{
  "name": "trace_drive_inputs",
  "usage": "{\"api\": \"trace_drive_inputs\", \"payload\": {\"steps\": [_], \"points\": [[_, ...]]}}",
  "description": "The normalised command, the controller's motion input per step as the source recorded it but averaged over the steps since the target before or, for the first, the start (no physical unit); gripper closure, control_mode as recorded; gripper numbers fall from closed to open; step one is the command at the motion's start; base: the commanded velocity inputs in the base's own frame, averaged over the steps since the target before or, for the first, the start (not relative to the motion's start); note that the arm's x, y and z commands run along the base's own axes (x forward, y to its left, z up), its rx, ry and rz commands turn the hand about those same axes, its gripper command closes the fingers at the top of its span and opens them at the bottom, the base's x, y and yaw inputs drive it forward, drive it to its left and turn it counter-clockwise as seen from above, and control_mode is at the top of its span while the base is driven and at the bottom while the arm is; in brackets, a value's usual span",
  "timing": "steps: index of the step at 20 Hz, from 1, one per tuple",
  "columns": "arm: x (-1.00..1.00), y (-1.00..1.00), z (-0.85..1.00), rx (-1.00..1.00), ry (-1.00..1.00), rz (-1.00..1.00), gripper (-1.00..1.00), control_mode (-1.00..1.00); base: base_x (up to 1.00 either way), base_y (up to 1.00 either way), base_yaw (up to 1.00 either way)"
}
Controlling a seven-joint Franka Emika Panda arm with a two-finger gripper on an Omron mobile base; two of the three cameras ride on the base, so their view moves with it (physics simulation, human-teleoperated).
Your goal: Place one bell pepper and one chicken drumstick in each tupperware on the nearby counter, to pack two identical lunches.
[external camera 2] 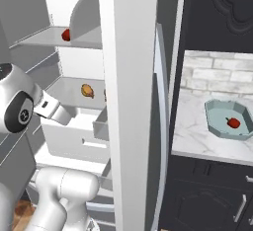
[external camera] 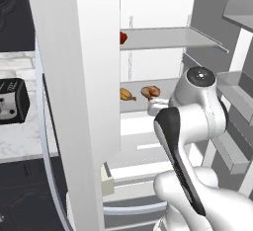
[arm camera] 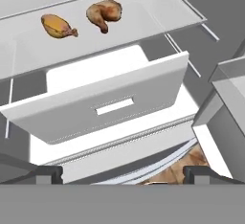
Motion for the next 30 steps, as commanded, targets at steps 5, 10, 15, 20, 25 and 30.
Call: {"api": "trace_drive_inputs", "payload": {"steps": [5,10,15,20,25,30], "points": [[0.19,0.0,0.62,0.0,0.0,0.25,-1.0,-1.0,0.0,0.0,0.0],[0.55,0.0,0.17,-0.06,0.0,0.08,-1.0,-1.0,0.0,0.0,0.0],[0.74,-0.12,-0.19,-0.07,0.0,-0.01,-1.0,-1.0,0.0,0.0,0.0],[0.63,-0.56,-0.26,-0.01,0.0,-0.01,-1.0,-1.0,0.0,0.0,0.0],[0.79,-0.23,-0.13,-0.01,0.02,-0.01,-1.0,-1.0,0.0,0.0,0.0],[0.45,0.05,-0.37,-0.01,0.04,0.0,-1.0,-1.0,0.0,0.0,0.0]]}}
